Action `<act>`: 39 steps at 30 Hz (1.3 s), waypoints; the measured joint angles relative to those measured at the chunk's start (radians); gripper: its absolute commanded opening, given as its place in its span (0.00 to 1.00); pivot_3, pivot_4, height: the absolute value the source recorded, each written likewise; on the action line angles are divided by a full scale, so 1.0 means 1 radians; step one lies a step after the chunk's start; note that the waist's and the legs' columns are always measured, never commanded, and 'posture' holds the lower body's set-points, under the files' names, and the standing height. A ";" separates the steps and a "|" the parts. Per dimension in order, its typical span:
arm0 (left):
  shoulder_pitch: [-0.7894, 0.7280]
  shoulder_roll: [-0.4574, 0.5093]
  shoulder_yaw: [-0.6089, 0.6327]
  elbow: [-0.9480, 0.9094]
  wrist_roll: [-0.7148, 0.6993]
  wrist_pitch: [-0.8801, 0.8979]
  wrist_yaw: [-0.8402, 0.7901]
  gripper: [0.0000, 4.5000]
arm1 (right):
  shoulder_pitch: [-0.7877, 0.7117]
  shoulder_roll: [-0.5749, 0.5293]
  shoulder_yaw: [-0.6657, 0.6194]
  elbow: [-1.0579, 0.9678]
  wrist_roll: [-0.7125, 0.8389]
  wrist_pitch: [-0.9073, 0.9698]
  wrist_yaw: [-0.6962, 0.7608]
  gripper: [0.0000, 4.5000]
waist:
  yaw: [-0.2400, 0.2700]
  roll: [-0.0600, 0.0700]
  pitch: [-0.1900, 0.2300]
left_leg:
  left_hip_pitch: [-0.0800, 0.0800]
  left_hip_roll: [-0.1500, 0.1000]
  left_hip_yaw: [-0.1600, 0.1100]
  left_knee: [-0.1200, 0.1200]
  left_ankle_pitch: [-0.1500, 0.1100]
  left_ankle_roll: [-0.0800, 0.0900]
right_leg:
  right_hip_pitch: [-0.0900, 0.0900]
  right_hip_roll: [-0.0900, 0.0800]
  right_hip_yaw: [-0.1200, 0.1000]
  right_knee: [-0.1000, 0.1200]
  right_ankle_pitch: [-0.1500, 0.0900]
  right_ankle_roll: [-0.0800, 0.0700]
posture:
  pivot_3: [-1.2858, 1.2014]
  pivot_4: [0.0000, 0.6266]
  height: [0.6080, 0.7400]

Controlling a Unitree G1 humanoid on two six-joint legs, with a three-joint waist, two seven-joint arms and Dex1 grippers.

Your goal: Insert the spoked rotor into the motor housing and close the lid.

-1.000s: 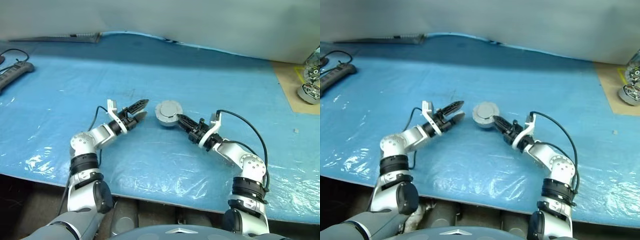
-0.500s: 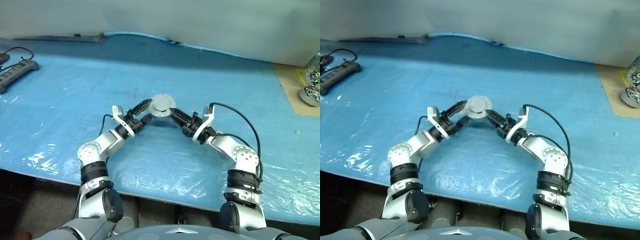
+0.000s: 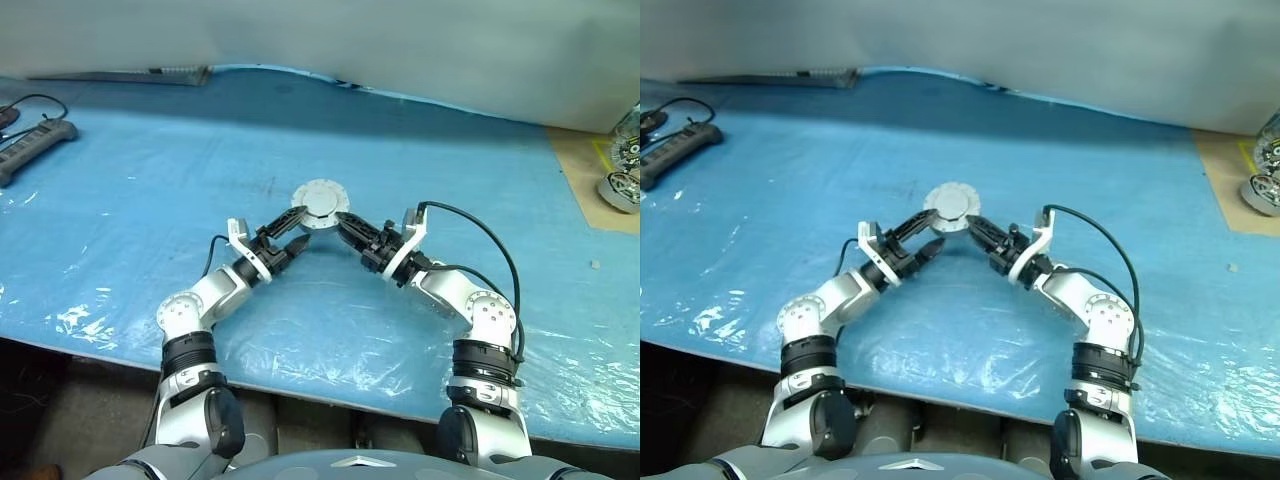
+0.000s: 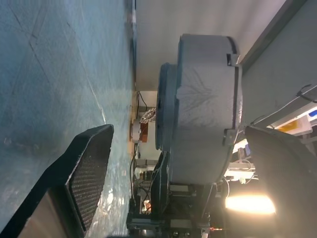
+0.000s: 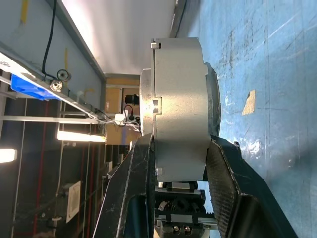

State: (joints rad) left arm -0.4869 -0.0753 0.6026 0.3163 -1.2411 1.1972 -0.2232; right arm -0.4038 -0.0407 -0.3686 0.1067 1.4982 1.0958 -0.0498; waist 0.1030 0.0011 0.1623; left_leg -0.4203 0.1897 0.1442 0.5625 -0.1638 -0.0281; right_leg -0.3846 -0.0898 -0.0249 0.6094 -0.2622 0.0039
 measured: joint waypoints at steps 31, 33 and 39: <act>-0.073 0.085 -0.106 0.149 0.069 -0.190 -0.030 0.53 | 0.121 -0.298 0.468 -0.300 -0.609 -0.313 0.219 0.70 | 0.003 0.000 0.000 | 0.006 0.000 -0.005 0.004 0.000 0.000 | 0.011 0.000 -0.002 -0.002 0.002 0.004 | 0.52 0.24 1.00; -0.140 0.140 -0.107 0.252 0.133 -0.257 -0.064 0.53 | 0.174 -0.335 0.536 -0.296 -0.776 -0.416 0.250 0.85 | 0.003 -0.001 0.000 | 0.007 -0.001 -0.005 0.004 0.000 0.000 | 0.012 0.000 -0.001 -0.002 0.002 0.005 | 0.52 0.24 1.00; -0.388 0.245 -0.116 0.643 0.316 -0.466 -0.208 0.53 | 0.250 -0.347 0.619 -0.289 -1.097 -0.714 0.324 1.00 | 0.011 -0.002 0.001 | 0.003 -0.004 -0.008 0.006 0.000 0.000 | 0.012 -0.001 -0.001 -0.003 0.003 0.006 | 0.52 0.24 1.00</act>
State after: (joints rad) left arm -0.8751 0.1698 0.4871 0.9591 -0.9255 0.7309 -0.4313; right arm -0.1538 -0.3878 0.2509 -0.1823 0.4013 0.3823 0.2739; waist 0.1136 -0.0007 0.1633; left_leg -0.4171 0.1858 0.1367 0.5681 -0.1637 -0.0279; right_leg -0.3724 -0.0906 -0.0255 0.6061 -0.2592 0.0096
